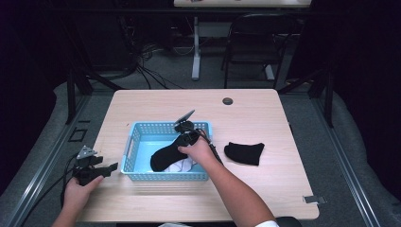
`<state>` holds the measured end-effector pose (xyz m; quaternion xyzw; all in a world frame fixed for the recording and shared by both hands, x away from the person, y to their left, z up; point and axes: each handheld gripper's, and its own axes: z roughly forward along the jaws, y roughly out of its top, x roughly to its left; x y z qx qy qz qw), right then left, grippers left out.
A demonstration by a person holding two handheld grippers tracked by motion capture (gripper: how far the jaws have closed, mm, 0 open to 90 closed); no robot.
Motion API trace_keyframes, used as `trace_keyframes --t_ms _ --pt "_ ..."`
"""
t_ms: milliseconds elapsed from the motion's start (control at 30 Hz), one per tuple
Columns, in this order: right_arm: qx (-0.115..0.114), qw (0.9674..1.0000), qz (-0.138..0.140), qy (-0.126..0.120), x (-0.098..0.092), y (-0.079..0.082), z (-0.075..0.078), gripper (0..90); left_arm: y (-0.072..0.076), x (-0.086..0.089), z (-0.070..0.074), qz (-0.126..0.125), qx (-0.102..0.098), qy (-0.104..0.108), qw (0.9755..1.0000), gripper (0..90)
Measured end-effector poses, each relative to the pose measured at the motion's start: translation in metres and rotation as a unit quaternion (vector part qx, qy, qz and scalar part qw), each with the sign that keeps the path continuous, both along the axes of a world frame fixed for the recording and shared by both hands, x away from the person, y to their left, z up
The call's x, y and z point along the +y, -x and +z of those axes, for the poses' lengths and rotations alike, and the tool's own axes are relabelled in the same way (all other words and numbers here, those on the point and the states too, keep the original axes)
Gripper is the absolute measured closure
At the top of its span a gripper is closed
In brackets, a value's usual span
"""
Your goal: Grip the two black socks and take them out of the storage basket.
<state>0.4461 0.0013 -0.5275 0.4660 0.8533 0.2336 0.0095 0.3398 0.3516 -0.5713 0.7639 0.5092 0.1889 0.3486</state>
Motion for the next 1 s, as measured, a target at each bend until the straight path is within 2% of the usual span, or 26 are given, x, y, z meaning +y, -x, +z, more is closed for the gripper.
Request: trace_keyframes --t_ms 133,233,300,400,567,767,900,1000 --pt "-0.015 0.9998 0.010 0.005 0.003 0.002 0.001 82.4 0.000 0.000 0.000 0.000 0.000 0.001 1.0000 25.1" --pt "-0.048 0.9986 0.021 0.003 0.005 0.008 0.005 86.1 0.000 0.000 0.000 -0.001 0.000 0.000 1.0000 25.1" --pt "-0.070 0.9972 0.023 -0.009 0.007 0.013 0.010 86.6 0.000 0.000 0.000 0.000 0.000 0.000 1.0000 25.0" --pt "-0.099 0.9941 0.032 -0.030 0.008 0.022 0.022 86.8 0.000 0.000 0.000 0.000 0.000 0.000 1.0000 25.1" --pt "-0.134 0.9878 0.040 -0.068 0.007 0.037 0.045 87.1 0.000 0.000 0.000 0.000 0.000 0.000 1.0000 25.1" --pt "-0.169 0.9796 0.060 -0.090 0.005 0.051 0.075 87.1 0.000 0.000 0.000 0.003 -0.001 0.001 1.0000 25.1" --pt "-0.183 0.9757 0.058 -0.106 0.003 0.055 0.090 87.1 -0.001 0.000 0.000 0.000 0.002 -0.002 1.0000 25.1" --pt "-0.191 0.9737 0.059 -0.109 0.001 0.057 0.099 87.1 -0.001 -0.001 0.000 0.000 0.001 -0.001 1.0000 25.1"
